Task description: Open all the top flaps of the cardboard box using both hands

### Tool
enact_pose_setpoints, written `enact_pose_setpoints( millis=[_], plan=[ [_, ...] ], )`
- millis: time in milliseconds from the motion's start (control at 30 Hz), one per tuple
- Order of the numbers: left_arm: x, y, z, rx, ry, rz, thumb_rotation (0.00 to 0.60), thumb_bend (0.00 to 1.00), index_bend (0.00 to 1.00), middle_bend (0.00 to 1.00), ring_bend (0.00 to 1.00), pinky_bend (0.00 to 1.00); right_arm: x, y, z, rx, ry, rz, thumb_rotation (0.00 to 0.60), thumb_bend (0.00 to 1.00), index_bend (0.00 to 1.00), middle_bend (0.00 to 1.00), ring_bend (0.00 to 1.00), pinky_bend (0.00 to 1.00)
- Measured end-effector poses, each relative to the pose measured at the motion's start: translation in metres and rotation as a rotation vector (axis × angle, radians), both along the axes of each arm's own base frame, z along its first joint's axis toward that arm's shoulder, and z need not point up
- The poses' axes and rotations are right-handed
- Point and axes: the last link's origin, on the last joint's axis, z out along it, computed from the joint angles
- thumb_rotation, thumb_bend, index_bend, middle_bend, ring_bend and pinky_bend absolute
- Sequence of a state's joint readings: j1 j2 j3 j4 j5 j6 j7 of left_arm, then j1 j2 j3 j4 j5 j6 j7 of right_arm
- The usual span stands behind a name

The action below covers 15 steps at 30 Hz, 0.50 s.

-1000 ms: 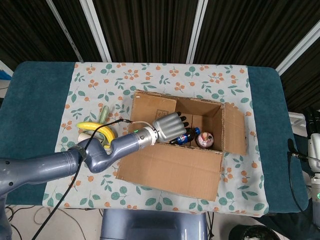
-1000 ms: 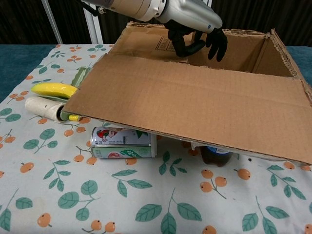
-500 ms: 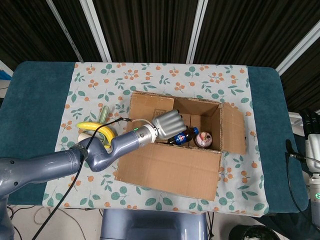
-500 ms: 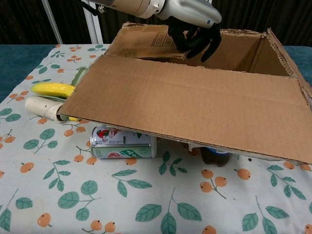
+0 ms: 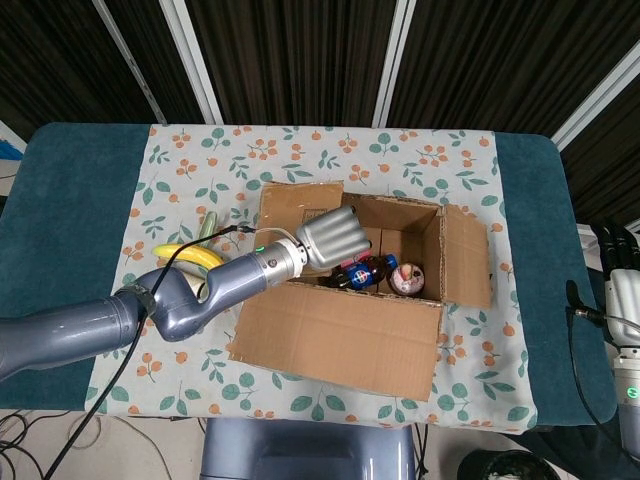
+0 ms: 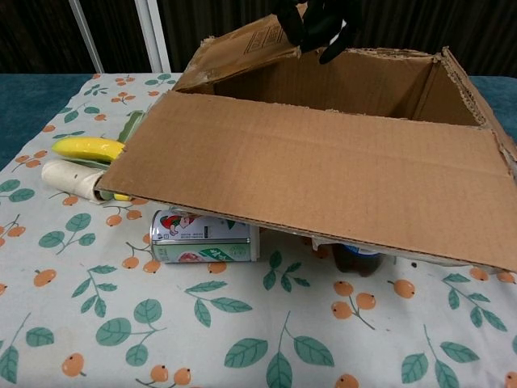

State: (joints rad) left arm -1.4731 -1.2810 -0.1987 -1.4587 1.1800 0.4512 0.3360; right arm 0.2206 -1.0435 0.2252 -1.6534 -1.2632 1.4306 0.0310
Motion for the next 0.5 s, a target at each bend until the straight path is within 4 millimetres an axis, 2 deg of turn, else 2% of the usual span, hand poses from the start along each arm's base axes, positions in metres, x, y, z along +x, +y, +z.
enact_pose_setpoints(
  millis=[300,500],
  plan=[
    [0.001,-0.002,0.040,0.053,-0.031,-0.018,0.600,0.91,0.51,0.63,0.49,0.52,0.001,0.000,-0.001,0.004,-0.010,0.008,0.600,0.47,0.00,0.00,0.04,0.23],
    [-0.006,-0.009,0.072,0.097,-0.033,-0.036,0.600,0.91,0.51,0.63,0.49,0.52,0.003,0.000,-0.002,0.009,-0.023,0.014,0.600,0.47,0.00,0.00,0.04,0.23]
  ],
)
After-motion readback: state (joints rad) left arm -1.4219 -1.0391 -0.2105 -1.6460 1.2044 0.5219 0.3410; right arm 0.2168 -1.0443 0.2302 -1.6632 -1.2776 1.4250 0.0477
